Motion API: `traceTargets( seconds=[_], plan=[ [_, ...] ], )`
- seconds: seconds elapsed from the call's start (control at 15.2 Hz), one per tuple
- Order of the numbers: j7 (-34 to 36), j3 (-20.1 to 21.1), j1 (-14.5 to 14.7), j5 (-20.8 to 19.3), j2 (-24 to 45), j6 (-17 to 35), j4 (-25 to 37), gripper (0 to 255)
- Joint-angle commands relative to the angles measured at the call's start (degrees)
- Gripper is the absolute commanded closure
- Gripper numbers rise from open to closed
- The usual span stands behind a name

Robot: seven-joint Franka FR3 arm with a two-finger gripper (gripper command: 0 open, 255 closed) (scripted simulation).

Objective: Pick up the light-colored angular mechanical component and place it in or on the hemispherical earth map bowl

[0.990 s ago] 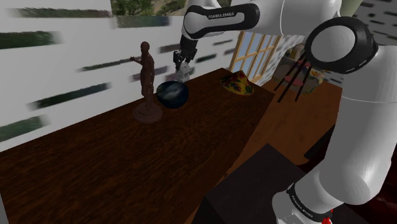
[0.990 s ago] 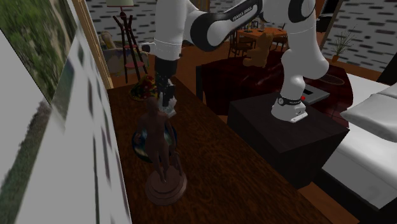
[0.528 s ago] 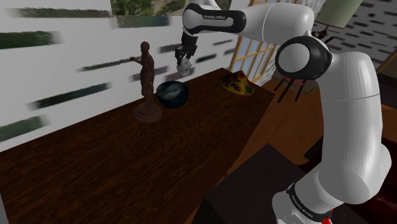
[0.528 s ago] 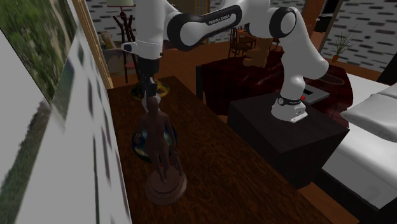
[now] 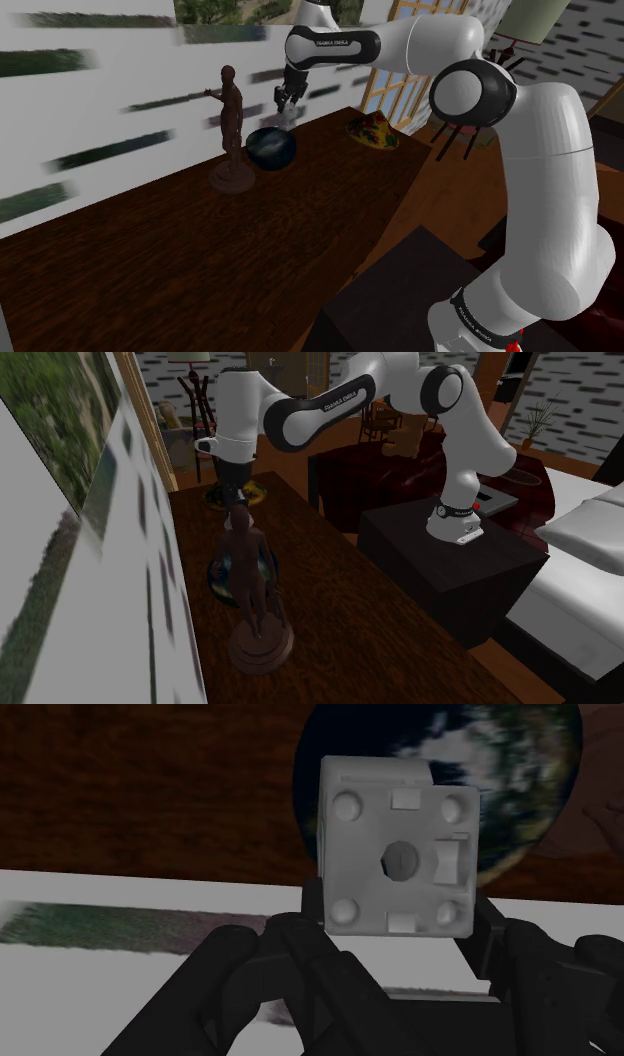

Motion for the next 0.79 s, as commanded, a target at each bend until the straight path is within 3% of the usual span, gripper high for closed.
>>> traceTargets(
  seconds=[0.0,0.33,0.73],
  plan=[
    [0.1,0.0,-0.1,-0.1,-0.1,1.6,-1.6,255],
    [0.3,-0.2,-0.2,-0.3,0.9,4.8,-4.0,255],
    [0.3,-0.2,-0.2,-0.3,0.9,4.8,-4.0,255]
  ],
)
